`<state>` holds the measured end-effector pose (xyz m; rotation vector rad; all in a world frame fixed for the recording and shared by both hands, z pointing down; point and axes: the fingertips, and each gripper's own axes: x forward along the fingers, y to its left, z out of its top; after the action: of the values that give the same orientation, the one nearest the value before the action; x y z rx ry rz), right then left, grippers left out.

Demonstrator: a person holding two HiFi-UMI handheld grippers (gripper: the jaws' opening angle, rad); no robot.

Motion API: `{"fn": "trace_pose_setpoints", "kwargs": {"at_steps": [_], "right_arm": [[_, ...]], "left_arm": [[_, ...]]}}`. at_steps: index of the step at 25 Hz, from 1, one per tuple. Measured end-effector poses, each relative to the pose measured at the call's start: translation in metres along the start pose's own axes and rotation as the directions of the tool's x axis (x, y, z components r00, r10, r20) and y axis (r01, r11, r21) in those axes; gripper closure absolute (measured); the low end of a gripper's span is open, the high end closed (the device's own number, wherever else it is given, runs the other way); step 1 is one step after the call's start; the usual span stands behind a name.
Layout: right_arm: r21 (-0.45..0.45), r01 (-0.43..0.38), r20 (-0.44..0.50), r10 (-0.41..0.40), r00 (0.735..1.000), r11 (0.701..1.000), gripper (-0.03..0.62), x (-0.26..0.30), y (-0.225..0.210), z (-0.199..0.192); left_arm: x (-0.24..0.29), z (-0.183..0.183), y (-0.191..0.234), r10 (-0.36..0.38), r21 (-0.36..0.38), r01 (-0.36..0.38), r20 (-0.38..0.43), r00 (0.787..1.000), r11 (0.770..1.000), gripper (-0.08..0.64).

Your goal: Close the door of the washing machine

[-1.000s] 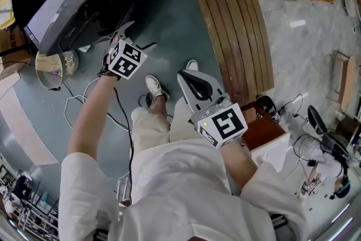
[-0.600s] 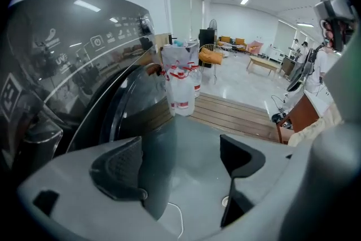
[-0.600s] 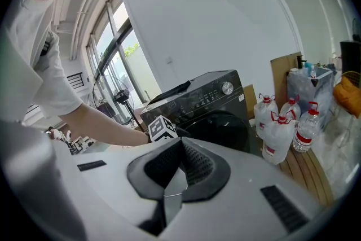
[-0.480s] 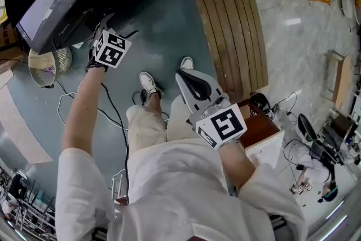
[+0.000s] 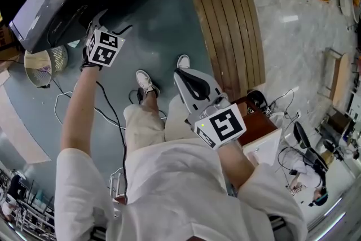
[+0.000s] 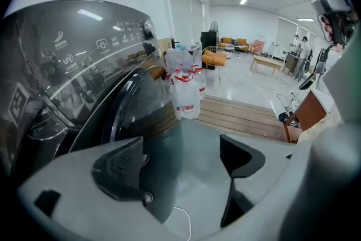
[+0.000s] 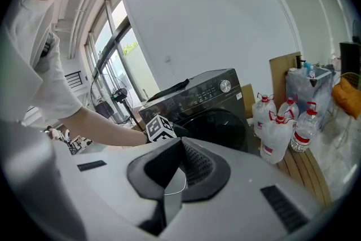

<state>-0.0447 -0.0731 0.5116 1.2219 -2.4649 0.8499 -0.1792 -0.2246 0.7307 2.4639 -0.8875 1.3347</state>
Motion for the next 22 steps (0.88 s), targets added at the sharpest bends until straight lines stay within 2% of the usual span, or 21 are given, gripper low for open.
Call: {"fn": "trace_pose_setpoints", "kwargs": {"at_steps": [4,11,16,22], "right_arm": [[-0.005,0.004,-0.002,-0.004,1.0,1.0,0.597,-0.003,0.0,-0.002],[-0.018,0.01,0.002,-0.009,1.0,1.0,0.597,-0.014,0.01,-0.005],[-0.032,0.014,0.013,-0.013,1.0,0.999,0.597,-0.022,0.018,0.001],[-0.072,0.006,0.034,-0.003,0.999,0.997,0.597,-0.036,0.026,0.019]], "left_arm": [[0.0,-0.002,-0.001,0.001,0.013,-0.001,-0.003,1.0,1.0,0.13],[-0.001,-0.003,-0.001,-0.009,-0.008,0.009,0.005,1.0,1.0,0.13],[-0.011,-0.003,0.002,0.007,-0.037,-0.006,0.017,1.0,0.999,0.13],[-0.039,0.021,0.001,0.045,-0.115,-0.039,0.049,0.998,0.993,0.13]]}}
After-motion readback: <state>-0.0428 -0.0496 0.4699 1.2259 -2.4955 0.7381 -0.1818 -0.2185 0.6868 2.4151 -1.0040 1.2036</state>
